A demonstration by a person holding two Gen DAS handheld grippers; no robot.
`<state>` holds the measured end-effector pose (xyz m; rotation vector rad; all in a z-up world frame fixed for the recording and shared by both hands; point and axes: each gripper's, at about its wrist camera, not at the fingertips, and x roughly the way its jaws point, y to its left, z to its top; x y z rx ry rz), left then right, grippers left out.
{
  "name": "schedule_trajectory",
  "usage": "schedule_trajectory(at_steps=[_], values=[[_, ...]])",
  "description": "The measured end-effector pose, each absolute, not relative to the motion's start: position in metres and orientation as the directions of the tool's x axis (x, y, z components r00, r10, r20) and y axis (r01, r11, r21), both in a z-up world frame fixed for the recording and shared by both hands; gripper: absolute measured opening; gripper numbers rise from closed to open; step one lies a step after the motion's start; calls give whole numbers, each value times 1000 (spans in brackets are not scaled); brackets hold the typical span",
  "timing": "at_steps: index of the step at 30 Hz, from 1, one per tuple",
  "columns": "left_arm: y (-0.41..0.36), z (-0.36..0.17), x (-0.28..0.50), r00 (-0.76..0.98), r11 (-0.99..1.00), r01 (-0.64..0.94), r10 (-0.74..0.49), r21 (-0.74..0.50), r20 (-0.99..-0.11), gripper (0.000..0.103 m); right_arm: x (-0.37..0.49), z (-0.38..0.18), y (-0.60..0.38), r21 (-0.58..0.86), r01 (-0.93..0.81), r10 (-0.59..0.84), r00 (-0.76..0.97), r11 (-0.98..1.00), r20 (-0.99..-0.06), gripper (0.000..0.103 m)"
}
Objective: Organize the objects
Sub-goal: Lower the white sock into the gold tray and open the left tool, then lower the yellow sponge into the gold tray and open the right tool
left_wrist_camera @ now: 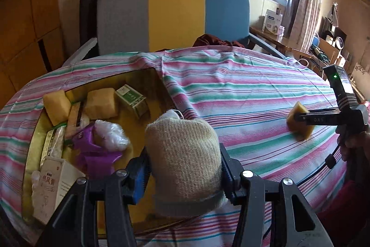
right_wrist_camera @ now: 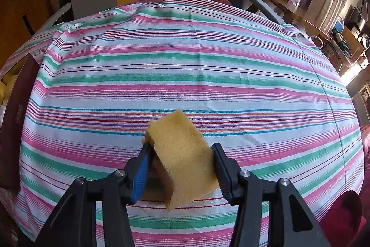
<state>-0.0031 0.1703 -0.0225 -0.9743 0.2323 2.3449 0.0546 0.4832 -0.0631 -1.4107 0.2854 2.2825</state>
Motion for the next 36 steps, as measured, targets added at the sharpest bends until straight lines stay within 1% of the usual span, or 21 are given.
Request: schedule_trajectory(at_steps=[10, 16, 18, 22, 26, 29, 31, 36], values=[[91, -26, -43, -558, -864, -468, 452, -186, -696, 54, 54, -63, 481, -64, -466, 264, -379, -883, -887, 52], [79, -41, -48, -551, -870, -474, 413, -135, -725, 55, 54, -64, 481, -65, -464, 264, -379, -884, -887, 52], [84, -46, -47, -545, -871, -476, 399, -120, -738, 59, 54, -64, 481, -65, -464, 264, -379, -884, -887, 52], [90, -53, -44, -550, -871, -484, 377, -84, -746, 61, 54, -64, 481, -65, -464, 264, -378, -883, -887, 52], [82, -54, -45, -552, -884, -456, 371, -101, -747, 61, 53, -64, 481, -65, -464, 264, -378, -883, -887, 52], [76, -51, -44, -564, -890, -444, 368, -104, -740, 61, 54, -63, 480, -70, -465, 269, -377, -883, -887, 52], [72, -48, -41, -577, -892, -439, 372, -108, -727, 63, 54, -63, 479, -77, -464, 275, -374, -882, -886, 51], [61, -32, -37, -626, -899, -416, 394, -139, -673, 67, 53, -62, 474, -98, -464, 292, -367, -880, -883, 50]])
